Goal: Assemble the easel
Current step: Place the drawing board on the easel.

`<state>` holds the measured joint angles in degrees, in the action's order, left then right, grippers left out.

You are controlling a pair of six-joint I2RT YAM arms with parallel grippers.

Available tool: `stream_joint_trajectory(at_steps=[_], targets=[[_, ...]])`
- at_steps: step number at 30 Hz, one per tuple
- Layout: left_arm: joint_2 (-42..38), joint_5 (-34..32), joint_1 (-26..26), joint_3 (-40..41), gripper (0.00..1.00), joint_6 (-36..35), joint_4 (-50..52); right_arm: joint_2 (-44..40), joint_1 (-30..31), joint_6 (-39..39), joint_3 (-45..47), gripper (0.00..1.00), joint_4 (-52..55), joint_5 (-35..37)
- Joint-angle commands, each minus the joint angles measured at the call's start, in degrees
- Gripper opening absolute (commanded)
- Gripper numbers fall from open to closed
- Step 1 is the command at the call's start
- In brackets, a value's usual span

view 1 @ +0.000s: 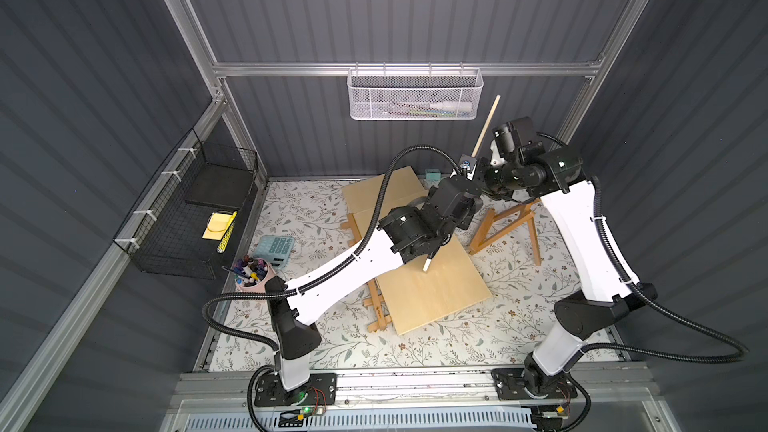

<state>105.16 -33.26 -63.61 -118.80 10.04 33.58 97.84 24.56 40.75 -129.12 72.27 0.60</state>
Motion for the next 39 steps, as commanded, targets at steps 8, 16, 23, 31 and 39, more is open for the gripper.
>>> stream_joint_trajectory(at_steps=[8, 16, 23, 31, 39], targets=[[5.6, 7.3, -2.7, -10.2, 0.0, 1.1, -5.7, -7.1, -0.1, -2.6, 1.0, 0.39, -11.5, 0.4], [5.2, 7.9, -2.8, -9.4, 0.0, 1.3, -6.2, -6.6, -4.9, 1.0, 1.5, 0.4, -12.4, -5.6], [3.6, 7.3, -2.7, -5.8, 0.0, 1.2, -8.7, -2.4, -5.4, 2.6, 0.7, 0.41, -6.5, -8.0], [3.9, 4.8, -3.9, -4.3, 0.0, -1.8, -12.7, -0.1, -5.4, 2.8, 3.0, 0.41, -1.6, -10.0], [9.2, 4.6, -6.8, -8.1, 0.0, -5.9, -16.3, -0.9, -3.9, 2.0, 7.7, 0.38, 3.5, -9.5]])
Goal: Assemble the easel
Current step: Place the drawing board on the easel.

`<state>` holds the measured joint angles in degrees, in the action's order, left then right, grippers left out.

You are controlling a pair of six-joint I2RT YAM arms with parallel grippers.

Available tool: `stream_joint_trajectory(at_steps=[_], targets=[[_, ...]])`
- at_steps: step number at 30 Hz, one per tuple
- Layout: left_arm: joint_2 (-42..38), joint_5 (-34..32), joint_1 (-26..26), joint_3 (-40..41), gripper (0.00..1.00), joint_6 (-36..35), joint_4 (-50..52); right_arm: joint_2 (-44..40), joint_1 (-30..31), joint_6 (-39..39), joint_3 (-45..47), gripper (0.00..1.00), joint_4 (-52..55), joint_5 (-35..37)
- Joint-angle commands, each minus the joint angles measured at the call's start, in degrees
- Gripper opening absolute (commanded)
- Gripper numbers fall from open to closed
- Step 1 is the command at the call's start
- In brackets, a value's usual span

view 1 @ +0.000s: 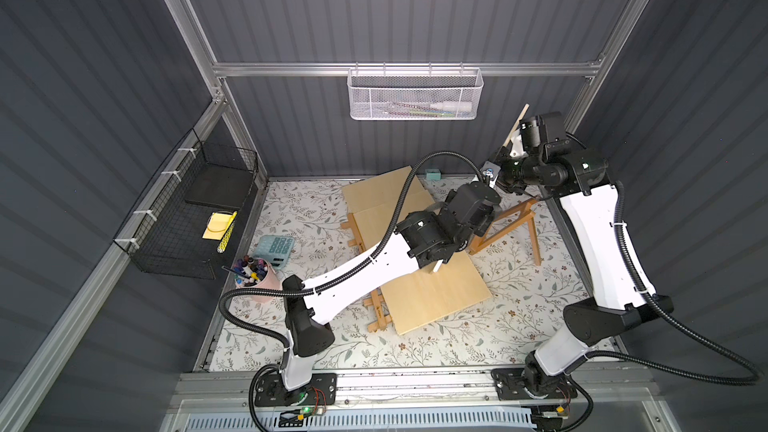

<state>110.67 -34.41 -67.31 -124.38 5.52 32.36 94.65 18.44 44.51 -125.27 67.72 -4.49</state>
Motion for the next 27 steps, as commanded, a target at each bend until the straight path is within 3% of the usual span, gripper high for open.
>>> stream_joint_trajectory(at_steps=[1, 9, 15, 17, 19, 21, 23, 27], targets=[[4.2, 5.7, -3.4, -2.7, 0.0, -2.0, -15.6, 1.5, 2.3, -1.8, 5.2, 0.36, 8.4, -4.2], [4.6, 8.5, -3.9, -1.1, 0.0, -2.3, -18.1, -3.1, 2.0, -2.2, 16.6, 0.01, 5.7, -3.8], [3.8, 9.3, -3.8, -0.9, 0.03, -1.8, -18.8, -4.5, 1.2, -3.1, 19.2, 0.0, 0.2, -5.7], [3.1, 9.7, -3.8, -0.9, 0.25, -1.8, -19.2, -5.2, 0.7, -4.2, 18.8, 0.0, -1.7, -6.2], [2.3, 9.4, -3.6, -0.6, 0.55, -2.3, -19.9, -5.0, 0.2, -6.0, 16.8, 0.0, -1.9, -6.3], [1.1, 9.1, -3.0, -0.1, 0.73, -2.0, -20.6, -4.6, -0.3, -8.0, 14.1, 0.0, -1.7, -6.6], [-0.7, 9.7, -1.6, 0.5, 0.84, -0.6, -21.1, -4.0, -1.3, -9.5, 11.9, 0.0, -1.8, -8.5], [-6.1, 9.9, 2.1, 4.8, 0.89, 2.2, -23.0, -2.6, -3.3, -13.1, 6.3, 0.0, -0.3, -11.3]])
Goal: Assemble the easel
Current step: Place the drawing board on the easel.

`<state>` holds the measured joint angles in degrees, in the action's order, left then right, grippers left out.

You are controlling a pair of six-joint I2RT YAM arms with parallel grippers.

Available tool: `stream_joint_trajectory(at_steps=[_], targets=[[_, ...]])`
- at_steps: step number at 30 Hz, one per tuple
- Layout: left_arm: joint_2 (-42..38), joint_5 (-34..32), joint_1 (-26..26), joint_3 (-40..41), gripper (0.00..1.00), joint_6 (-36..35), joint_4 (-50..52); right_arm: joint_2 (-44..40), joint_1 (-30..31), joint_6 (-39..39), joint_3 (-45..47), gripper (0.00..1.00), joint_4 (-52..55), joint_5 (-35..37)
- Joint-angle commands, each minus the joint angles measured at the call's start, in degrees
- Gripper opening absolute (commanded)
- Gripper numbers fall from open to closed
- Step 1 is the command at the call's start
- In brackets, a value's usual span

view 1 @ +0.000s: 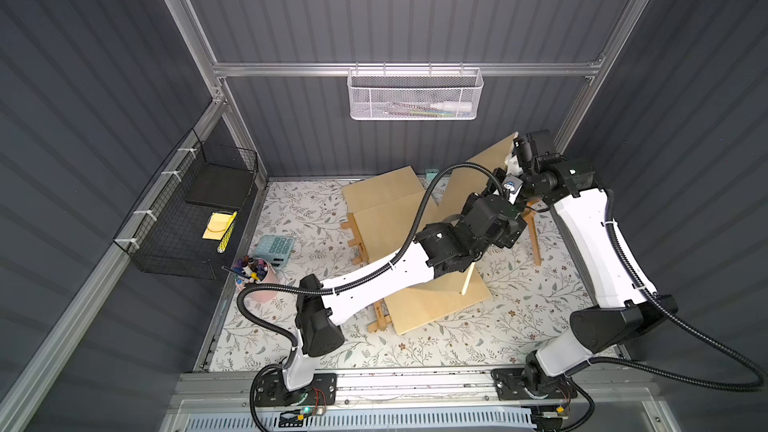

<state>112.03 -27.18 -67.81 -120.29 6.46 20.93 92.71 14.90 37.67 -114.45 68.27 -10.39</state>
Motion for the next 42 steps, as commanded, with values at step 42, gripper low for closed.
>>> stream_joint_trajectory(at_steps=[42], targets=[[-12.4, -14.0, 7.0, 12.4, 0.88, 4.8, 2.8, 5.8, -22.5, -12.5, -24.8, 0.0, 14.5, 4.7]])
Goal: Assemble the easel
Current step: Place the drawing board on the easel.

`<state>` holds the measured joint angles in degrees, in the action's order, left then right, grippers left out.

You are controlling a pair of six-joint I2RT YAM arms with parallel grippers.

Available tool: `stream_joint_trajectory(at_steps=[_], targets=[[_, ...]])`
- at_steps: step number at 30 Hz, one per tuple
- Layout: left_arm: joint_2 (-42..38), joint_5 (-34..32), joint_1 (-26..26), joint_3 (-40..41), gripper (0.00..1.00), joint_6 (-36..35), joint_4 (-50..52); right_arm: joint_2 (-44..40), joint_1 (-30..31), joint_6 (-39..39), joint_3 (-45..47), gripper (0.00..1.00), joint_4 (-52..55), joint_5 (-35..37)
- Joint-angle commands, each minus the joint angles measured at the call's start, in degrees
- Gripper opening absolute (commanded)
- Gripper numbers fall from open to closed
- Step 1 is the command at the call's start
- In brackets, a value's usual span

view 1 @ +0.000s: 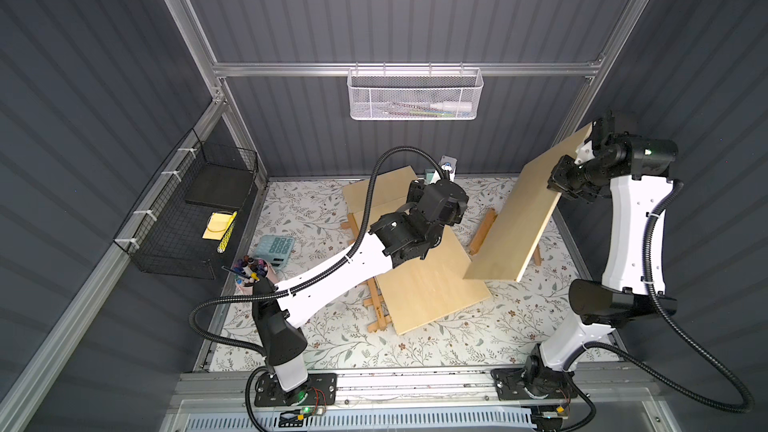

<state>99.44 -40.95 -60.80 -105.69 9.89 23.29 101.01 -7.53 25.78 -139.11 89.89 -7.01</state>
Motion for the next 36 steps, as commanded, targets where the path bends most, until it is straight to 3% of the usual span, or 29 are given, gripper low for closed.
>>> stream_joint_trajectory(at_steps=[1, 12, 14, 21, 25, 36], targets=[[0.3, -0.1, 0.0, -2.4, 0.88, 1.6, 0.6, -2.5, 0.0, -0.6, 0.3, 0.0, -7.5, 1.5], [2.3, 0.8, 0.0, -6.4, 0.88, 2.6, 4.0, -0.3, -1.0, 0.7, 6.6, 0.0, -13.2, 2.0], [2.4, 0.8, 0.0, -6.6, 0.88, 3.0, 4.3, 0.4, -1.1, 0.6, 6.8, 0.08, -13.8, 2.7], [3.4, 0.7, 0.0, -8.4, 0.92, 3.9, 6.0, 2.0, -1.5, -0.6, 6.7, 0.54, -15.7, 6.2], [4.2, 1.0, -0.1, -9.9, 0.94, 4.0, 6.5, 2.7, -1.7, -1.1, 5.7, 0.63, -15.6, 5.7], [6.3, 1.4, 0.0, -12.7, 0.97, 5.4, 7.8, -3.2, -1.1, -3.7, 1.4, 0.69, -17.6, 5.5]])
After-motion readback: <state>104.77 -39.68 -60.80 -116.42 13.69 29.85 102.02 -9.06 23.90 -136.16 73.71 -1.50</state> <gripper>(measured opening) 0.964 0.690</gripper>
